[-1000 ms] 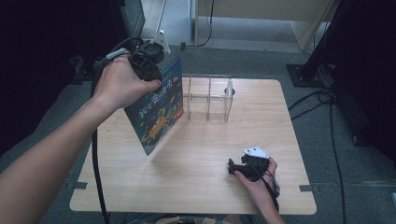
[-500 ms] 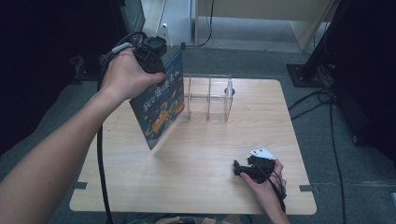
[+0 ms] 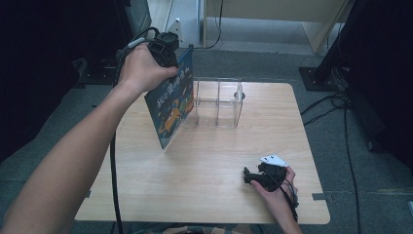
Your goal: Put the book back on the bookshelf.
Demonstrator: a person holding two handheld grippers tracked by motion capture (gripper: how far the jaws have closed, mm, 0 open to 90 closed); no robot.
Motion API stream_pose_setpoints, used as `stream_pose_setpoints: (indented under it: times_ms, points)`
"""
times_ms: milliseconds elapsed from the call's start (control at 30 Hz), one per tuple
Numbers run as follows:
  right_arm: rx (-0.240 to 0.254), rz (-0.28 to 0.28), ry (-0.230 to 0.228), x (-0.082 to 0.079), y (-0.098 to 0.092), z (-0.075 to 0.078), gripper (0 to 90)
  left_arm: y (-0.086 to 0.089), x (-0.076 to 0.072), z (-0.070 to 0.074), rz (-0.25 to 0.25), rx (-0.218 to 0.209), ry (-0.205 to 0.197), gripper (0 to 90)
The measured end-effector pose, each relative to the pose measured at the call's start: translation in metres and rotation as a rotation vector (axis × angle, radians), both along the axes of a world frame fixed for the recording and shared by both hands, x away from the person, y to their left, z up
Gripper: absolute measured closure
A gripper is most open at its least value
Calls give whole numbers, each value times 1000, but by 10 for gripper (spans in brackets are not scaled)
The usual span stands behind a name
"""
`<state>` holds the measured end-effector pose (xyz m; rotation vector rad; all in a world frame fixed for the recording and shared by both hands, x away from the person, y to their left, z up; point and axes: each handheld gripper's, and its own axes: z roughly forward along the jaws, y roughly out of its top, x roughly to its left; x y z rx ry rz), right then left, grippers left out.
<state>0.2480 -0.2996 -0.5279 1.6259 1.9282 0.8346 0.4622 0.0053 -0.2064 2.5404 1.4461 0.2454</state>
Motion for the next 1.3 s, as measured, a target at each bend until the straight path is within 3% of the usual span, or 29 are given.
stream_pose_setpoints:
  times_ms: [300, 633, 1300]
  points:
    - [0, 0, 0, 0, 0, 0, 0, -3, 13, -4, 33, 10, -11, 844]
    - [0, 0, 0, 0, 0, 0, 0, -8, 27, -12, 78, -15, -5, 844]
    - [0, 5, 0, 0, 0, 0, 0, -13, 40, -17, 125, -39, 8, 844]
